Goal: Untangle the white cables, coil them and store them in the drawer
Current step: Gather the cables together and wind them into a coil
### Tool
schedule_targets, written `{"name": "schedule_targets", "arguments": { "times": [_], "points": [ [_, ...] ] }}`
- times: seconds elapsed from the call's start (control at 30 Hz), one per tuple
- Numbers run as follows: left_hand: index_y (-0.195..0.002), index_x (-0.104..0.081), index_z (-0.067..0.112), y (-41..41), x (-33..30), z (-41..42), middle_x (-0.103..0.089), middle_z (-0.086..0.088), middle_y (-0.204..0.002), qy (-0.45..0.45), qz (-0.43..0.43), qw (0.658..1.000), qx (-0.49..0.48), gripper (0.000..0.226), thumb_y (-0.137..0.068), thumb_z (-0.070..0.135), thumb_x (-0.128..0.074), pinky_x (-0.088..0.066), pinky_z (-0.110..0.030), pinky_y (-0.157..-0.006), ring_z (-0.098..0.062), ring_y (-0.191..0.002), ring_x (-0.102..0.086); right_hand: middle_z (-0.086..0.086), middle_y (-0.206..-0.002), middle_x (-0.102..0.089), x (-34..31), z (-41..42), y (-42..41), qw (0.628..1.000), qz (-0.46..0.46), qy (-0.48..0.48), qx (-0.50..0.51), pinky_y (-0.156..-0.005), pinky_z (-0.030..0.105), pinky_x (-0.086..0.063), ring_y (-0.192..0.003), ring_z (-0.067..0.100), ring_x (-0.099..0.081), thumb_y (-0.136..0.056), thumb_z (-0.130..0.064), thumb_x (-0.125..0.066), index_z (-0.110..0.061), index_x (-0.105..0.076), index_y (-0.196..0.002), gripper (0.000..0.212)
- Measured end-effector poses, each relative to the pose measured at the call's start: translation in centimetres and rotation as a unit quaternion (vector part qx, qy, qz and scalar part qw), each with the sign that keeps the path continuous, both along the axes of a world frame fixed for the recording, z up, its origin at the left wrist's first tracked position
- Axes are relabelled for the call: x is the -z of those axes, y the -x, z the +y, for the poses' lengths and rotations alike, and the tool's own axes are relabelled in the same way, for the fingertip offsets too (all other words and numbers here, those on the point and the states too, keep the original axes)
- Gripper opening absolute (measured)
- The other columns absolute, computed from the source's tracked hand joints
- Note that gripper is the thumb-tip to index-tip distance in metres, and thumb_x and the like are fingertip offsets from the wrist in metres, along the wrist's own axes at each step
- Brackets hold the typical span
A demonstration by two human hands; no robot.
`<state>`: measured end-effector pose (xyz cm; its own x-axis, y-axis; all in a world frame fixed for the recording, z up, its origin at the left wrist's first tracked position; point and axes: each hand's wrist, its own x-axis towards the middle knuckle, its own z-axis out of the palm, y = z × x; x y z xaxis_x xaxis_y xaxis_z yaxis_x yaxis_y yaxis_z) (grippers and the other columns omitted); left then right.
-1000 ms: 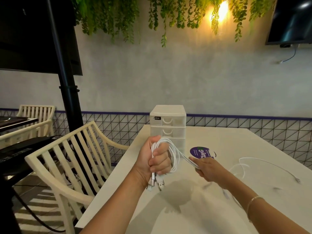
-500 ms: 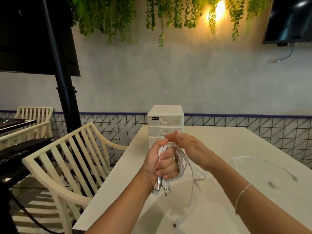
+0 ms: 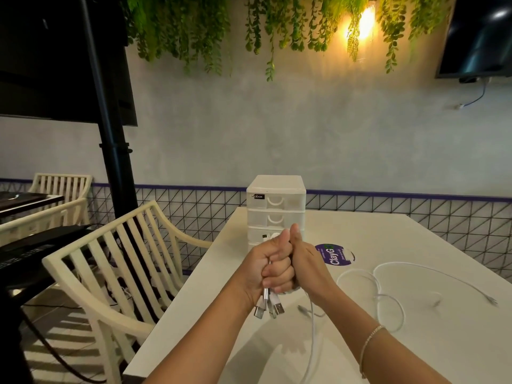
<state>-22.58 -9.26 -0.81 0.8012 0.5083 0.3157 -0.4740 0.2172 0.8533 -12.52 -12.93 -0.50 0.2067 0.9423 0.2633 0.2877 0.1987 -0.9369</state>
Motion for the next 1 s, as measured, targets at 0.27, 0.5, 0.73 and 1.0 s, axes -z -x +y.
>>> {"name": "schedule_targets", "arguments": {
  "times": [0.27,0.5,0.73,1.0],
  "points": [
    [-0.039,-0.037,0.018,-0.2,-1.6,0.2,-0.025,0.006,-0.025,0.116,-0.071,0.984,-0.117,0.054,-0.083,0.050,-0.039,-0.028,-0.010,-0.029,-0.005,-0.018,-0.025,-0.010,-0.033,-0.040,1.4,-1.2,0.7,0.997,0.035,0.064,-0.001,-0.035,0.014,-0.026,-0.030,0.002,-0.031,-0.097,-0.053,-0.016,-0.020,-0.040,-0.061,0.055],
    [-0.043,-0.034,0.018,-0.4,-1.8,0.4,-0.022,0.005,-0.030,0.117,-0.020,0.970,-0.210,0.053,-0.078,0.056,-0.043,-0.028,-0.014,-0.031,-0.007,-0.022,-0.022,0.003,-0.059,-0.037,2.8,-1.7,0.1,0.992,-0.026,0.113,-0.053,-0.039,0.017,-0.017,-0.034,0.005,-0.024,-0.096,-0.055,-0.017,-0.012,-0.043,-0.073,0.054],
    [-0.041,-0.035,0.019,-0.7,-2.0,0.4,-0.023,0.006,-0.031,0.121,-0.014,0.963,-0.239,0.059,-0.089,0.055,-0.037,-0.026,-0.013,-0.031,-0.006,-0.023,-0.023,0.004,-0.064,-0.049,1.8,-1.9,-1.3,0.975,-0.098,0.176,-0.089,-0.048,0.027,-0.024,-0.039,0.009,-0.028,-0.091,0.010,-0.028,-0.020,-0.048,-0.074,0.040],
    [-0.051,-0.034,0.021,-1.1,-1.3,0.2,-0.026,0.004,-0.036,-0.016,0.128,0.939,-0.319,0.050,-0.077,0.063,-0.043,-0.031,-0.020,-0.040,-0.011,-0.030,-0.028,0.000,-0.064,-0.046,-0.5,-2.0,-1.2,0.916,-0.295,0.241,-0.126,-0.045,0.019,-0.032,-0.048,0.012,-0.038,-0.089,-0.006,-0.040,-0.013,-0.048,-0.069,0.023]
  ]
}}
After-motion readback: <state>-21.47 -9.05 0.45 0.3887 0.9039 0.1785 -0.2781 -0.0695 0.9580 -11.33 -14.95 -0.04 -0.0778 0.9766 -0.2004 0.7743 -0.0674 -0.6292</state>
